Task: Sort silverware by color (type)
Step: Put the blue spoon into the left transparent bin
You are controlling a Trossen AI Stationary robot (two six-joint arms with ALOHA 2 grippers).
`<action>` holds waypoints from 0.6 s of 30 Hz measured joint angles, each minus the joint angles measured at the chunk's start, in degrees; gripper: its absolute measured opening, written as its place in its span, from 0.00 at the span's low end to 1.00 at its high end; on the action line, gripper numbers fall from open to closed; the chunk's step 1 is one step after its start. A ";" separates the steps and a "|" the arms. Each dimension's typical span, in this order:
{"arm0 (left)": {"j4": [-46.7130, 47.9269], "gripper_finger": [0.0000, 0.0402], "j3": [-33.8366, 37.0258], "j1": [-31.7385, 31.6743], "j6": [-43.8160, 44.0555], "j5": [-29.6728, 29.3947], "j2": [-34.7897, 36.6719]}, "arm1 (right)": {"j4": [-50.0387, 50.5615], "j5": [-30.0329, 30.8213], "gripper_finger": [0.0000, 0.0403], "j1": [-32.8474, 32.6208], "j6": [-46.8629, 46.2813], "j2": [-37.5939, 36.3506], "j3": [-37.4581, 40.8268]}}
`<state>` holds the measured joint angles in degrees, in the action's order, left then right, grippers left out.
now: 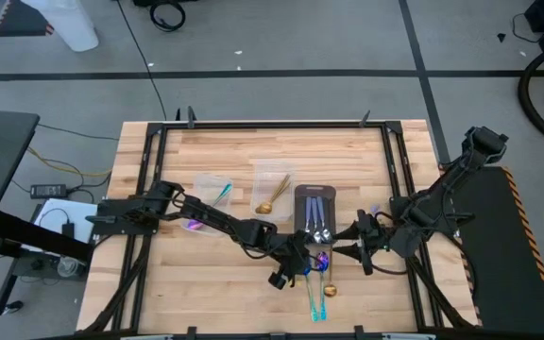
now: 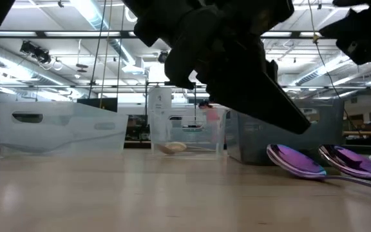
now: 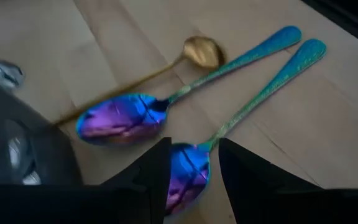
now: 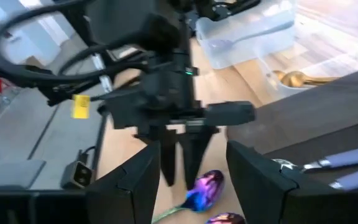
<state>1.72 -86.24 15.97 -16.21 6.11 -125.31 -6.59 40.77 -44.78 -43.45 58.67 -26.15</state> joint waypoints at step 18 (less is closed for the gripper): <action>1.83 0.35 -0.06 2.87 1.79 -3.58 -0.60 | -1.83 0.30 0.48 -2.99 6.52 0.22 0.00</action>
<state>3.55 -86.30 18.83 -14.42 2.53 -125.91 -8.43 41.07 -47.77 -36.93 58.89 -26.15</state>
